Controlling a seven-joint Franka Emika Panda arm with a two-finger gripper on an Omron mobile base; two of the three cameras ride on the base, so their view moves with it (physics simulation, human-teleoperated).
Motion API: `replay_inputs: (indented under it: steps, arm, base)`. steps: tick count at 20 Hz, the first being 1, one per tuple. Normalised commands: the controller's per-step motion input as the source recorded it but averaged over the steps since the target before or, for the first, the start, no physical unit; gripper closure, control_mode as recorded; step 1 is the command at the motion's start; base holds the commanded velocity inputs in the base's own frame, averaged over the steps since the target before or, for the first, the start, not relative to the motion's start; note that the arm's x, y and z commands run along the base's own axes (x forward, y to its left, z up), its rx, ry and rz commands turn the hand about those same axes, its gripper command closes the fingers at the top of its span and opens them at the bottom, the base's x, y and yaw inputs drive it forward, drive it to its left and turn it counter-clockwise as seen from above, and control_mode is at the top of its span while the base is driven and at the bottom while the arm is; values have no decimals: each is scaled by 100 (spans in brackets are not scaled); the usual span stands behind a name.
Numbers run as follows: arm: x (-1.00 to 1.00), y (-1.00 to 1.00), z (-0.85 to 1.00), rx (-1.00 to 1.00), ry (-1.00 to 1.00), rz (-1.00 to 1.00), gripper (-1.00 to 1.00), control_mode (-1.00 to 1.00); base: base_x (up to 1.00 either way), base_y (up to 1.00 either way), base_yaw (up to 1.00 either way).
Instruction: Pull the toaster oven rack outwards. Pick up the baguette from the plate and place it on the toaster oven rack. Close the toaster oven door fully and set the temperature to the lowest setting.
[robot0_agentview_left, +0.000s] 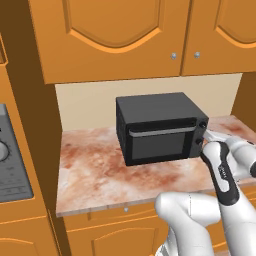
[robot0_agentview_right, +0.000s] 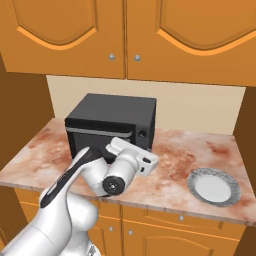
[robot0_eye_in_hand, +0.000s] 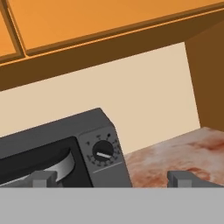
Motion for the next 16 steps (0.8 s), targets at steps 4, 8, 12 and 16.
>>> replay_inputs:
  steps: [4, 8, 12, 16]
  arm:
    - [0, 0, -14, 0, -3, 0, -100, -100]
    - [0, 0, -8, 0, -1, 0, -100, -100]
    - [0, 7, 0, 0, -1, 0, -100, -100]
    - [0, 11, 0, 0, -1, 0, -100, -100]
  base:
    - [0, 0, 0]
    - [0, 0, 0]
    - [0, 0, 0]
    - [0, 0, 0]
